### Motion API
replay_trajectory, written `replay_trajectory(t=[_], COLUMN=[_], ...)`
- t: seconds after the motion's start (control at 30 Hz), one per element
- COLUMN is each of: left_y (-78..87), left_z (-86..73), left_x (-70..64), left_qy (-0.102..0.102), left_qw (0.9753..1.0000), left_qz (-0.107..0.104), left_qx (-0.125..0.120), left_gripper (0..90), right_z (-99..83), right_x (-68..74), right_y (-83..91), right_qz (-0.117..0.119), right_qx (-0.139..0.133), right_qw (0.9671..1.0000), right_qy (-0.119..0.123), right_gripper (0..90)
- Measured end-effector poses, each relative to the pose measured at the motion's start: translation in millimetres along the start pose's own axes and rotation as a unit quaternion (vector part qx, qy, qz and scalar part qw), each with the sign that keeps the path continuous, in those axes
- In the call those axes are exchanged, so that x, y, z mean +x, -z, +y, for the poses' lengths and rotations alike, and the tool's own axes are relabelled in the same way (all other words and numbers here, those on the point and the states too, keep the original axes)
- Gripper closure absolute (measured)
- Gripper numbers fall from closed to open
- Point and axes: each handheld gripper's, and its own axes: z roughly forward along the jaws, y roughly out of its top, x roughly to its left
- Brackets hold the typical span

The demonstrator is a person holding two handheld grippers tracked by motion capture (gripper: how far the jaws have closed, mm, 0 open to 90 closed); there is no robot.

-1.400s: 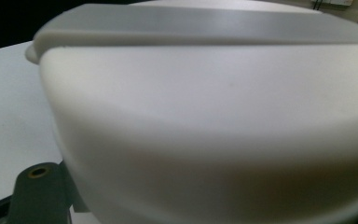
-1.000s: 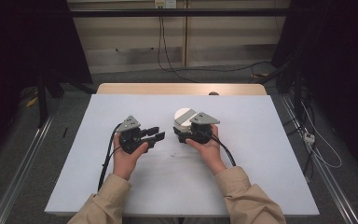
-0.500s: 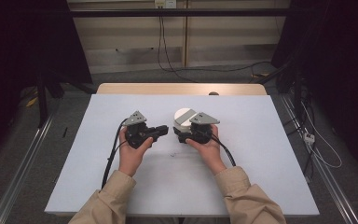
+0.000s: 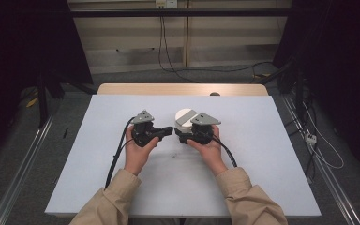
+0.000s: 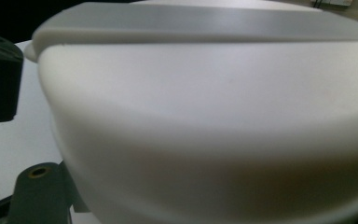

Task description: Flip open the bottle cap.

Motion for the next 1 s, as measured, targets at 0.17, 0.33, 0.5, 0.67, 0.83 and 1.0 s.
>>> replay_trajectory(t=[0.17,0.33,0.5,0.67,0.83,1.0], left_y=[-4.3,-7.7,-9.6,-13.4,-13.2,-11.4], left_z=[1.3,1.2,3.8,3.6,6.3,9.8], left_x=[0.2,0.8,0.3,0.3,-1.3,-2.8], left_qy=[0.001,-0.002,-0.002,-0.001,-0.009,-0.009], left_qw=[1.0000,0.9999,0.9999,0.9999,0.9998,0.9999], left_qz=[0.000,0.003,0.005,0.007,0.012,0.011], left_qx=[0.003,0.010,0.011,0.013,0.012,0.010], left_gripper=[90.0,90.0,90.0,90.0,90.0,90.0], right_z=[0.4,0.6,0.5,0.6,0.1,0.4], right_x=[1.0,1.5,1.6,1.6,0.3,1.5], right_y=[-0.1,-0.4,-0.5,-0.4,-0.5,-0.7], right_qz=[-0.001,-0.002,-0.003,-0.003,-0.001,-0.003], right_qx=[0.001,0.000,0.000,0.000,-0.001,-0.002], right_qw=[1.0000,1.0000,1.0000,1.0000,1.0000,1.0000], right_qy=[0.005,0.008,0.007,0.007,0.000,0.005], right_gripper=[18.8,18.8,18.7,18.7,18.7,18.7])
